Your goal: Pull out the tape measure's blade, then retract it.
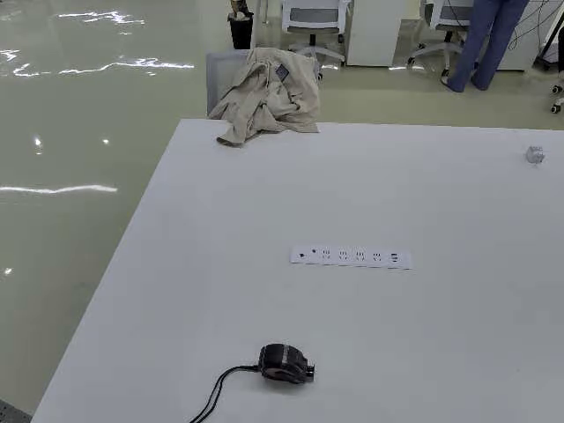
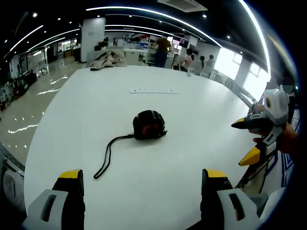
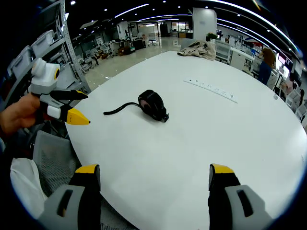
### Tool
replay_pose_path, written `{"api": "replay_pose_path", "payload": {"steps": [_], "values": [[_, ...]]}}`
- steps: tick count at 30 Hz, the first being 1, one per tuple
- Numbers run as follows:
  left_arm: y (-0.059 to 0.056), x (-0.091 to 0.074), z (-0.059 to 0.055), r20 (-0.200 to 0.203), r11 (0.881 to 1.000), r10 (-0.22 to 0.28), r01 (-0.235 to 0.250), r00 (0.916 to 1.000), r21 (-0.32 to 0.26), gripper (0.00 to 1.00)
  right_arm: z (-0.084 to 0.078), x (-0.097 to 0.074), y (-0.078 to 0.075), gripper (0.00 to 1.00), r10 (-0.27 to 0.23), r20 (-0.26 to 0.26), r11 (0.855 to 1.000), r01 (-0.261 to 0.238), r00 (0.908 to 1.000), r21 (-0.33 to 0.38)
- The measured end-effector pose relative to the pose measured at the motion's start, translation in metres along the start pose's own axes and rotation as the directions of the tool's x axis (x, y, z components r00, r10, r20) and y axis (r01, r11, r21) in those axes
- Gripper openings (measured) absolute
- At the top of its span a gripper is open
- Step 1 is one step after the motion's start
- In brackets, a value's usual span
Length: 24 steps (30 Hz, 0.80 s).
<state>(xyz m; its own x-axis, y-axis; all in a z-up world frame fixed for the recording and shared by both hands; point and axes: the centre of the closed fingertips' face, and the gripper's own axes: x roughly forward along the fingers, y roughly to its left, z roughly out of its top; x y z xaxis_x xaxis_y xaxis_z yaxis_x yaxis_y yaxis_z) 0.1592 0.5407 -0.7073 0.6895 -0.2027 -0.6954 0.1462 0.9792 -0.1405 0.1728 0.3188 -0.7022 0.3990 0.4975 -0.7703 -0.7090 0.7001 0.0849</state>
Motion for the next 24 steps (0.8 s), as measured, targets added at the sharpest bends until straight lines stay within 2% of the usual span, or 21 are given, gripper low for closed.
{"api": "replay_pose_path", "payload": {"steps": [24], "values": [[-0.002,0.019,0.004,-0.013,1.0,-0.01,0.01,0.9999,0.012,1.0,0.002,0.021,-0.006,0.95,0.019,-0.024,0.999,-0.019,0.9995,-0.037]]}}
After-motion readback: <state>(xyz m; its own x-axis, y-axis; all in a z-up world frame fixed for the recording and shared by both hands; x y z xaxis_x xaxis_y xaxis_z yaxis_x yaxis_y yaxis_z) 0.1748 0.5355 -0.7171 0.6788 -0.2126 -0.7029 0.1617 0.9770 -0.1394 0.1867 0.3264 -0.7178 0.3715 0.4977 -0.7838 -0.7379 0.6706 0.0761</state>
